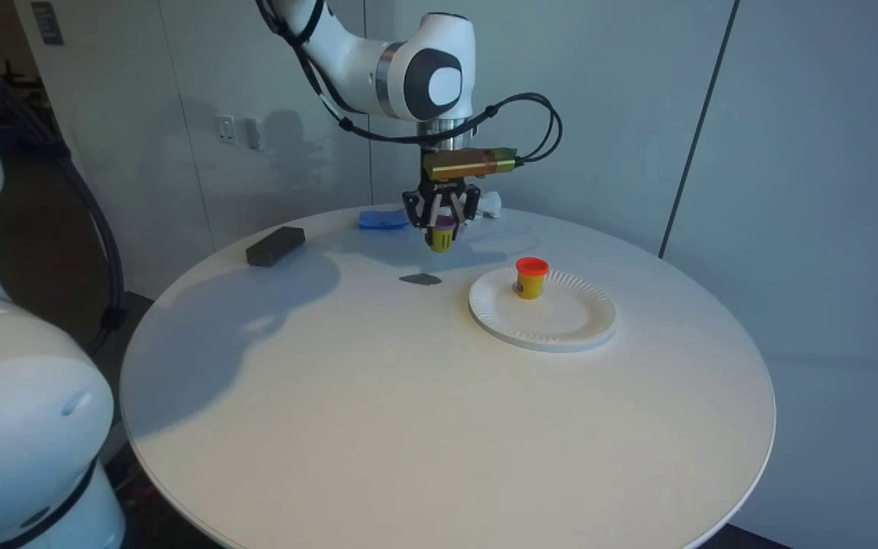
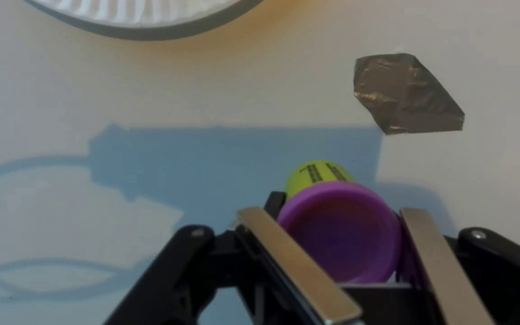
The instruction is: Move the bottles on the plate onto the table
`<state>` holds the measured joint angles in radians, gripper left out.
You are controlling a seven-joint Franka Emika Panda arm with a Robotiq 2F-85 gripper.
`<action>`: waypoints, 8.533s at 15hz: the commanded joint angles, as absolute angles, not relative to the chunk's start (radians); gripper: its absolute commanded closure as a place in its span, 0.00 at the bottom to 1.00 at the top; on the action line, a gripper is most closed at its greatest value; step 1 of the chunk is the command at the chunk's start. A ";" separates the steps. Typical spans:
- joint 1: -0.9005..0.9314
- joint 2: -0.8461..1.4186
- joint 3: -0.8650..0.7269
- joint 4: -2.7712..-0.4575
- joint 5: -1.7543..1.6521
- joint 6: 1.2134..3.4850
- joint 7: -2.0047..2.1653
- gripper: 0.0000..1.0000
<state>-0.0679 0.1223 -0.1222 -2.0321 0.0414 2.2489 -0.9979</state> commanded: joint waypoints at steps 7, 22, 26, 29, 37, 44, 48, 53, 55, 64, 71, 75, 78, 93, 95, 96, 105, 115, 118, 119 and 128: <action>-0.098 0.292 -0.068 -1.905 -0.002 2.320 -0.962 0.15; -0.148 -0.179 -0.168 -2.000 -0.212 1.978 -0.630 0.00; -0.168 -0.173 -0.239 -2.013 -0.134 1.944 -0.636 0.00; -0.170 -0.106 -0.261 -2.016 -0.093 1.994 -0.636 0.00; -0.196 0.072 -0.244 -2.002 -0.110 2.156 -0.609 0.00; -0.246 0.112 -0.243 -1.995 -0.080 2.209 -0.628 0.00; -0.260 0.122 -0.233 -1.989 0.008 2.218 -0.691 0.00; -0.268 0.157 -0.228 -1.961 0.068 2.219 -0.729 0.00; -0.272 0.181 -0.222 -1.946 0.078 2.221 -0.739 0.00; -0.295 0.240 -0.194 -1.907 0.086 2.219 -0.770 0.58; -0.289 0.191 -0.198 -1.921 0.039 2.209 -0.744 0.77; -0.271 0.092 -0.198 -1.941 -0.004 2.188 -0.732 0.77; -0.242 0.004 -0.179 -1.957 -0.019 2.137 -0.754 0.77; -0.048 -0.010 -0.071 -1.998 0.002 2.008 -0.880 0.77; -0.050 0.025 -0.070 -1.993 0.012 2.009 -0.896 0.77; -0.053 0.047 -0.069 -1.990 0.016 2.013 -0.896 0.77; -0.075 0.153 -0.061 -1.967 0.033 2.063 -0.877 0.77; -0.104 0.104 -0.071 -1.967 0.023 2.067 -0.829 0.00; -0.121 -0.002 -0.094 -1.986 0.008 2.073 -0.778 0.00; -0.129 -0.053 -0.106 -2.003 0.000 2.066 -0.747 0.00; -0.150 -0.121 -0.176 -1.996 -0.075 2.003 -0.600 0.00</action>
<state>-0.1582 -0.1213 -0.1680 -1.9979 -0.0739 2.0056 -0.6004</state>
